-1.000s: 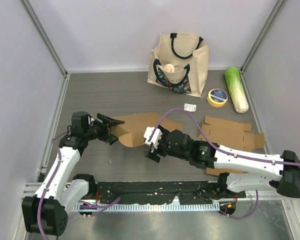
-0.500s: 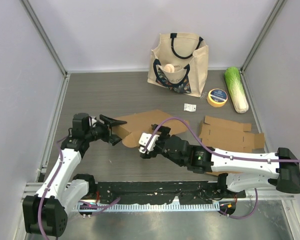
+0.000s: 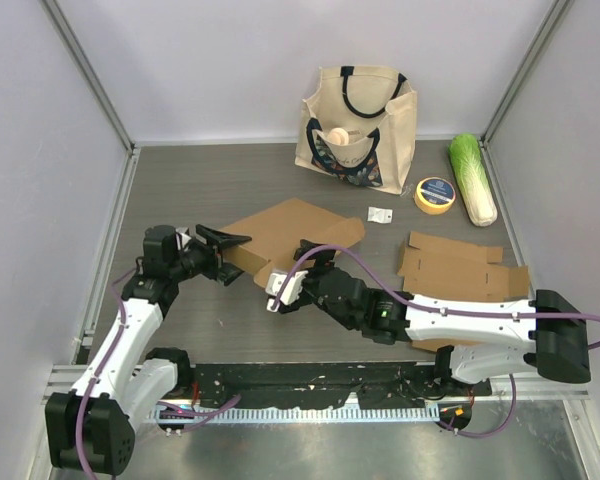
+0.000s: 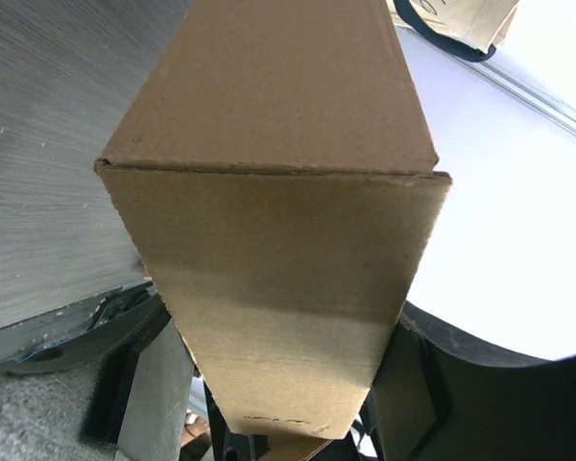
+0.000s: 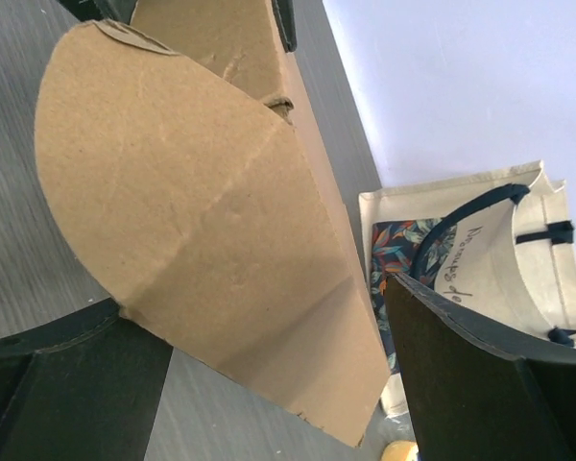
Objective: Fold the paper box
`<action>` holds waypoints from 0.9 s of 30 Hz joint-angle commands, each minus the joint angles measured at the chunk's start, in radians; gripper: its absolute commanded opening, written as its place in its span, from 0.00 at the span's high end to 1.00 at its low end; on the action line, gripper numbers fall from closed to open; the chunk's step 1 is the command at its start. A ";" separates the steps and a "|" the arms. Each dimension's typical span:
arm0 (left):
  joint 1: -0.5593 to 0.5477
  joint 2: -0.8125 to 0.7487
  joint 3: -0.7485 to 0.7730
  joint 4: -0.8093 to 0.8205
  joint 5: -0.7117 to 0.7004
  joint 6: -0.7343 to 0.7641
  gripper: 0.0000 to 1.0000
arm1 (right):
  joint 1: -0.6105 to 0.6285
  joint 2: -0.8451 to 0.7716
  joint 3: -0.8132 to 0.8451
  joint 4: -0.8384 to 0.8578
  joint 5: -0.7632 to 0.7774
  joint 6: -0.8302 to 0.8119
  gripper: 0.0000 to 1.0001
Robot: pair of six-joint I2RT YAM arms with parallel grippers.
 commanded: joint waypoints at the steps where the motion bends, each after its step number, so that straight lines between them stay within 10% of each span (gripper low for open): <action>1: -0.036 -0.041 0.006 0.080 0.148 -0.010 0.87 | 0.001 0.016 0.002 0.151 -0.064 -0.075 0.10; 14: -0.013 -0.004 0.051 0.033 0.202 0.071 0.90 | 0.041 0.045 0.017 0.220 -0.054 -0.073 0.24; 22: 0.022 -0.038 0.055 0.080 0.169 0.195 0.31 | 0.042 0.011 0.091 -0.002 -0.046 0.049 0.52; 27: 0.027 -0.084 0.135 -0.124 0.042 0.544 0.07 | 0.042 0.011 0.255 -0.354 0.017 0.158 0.53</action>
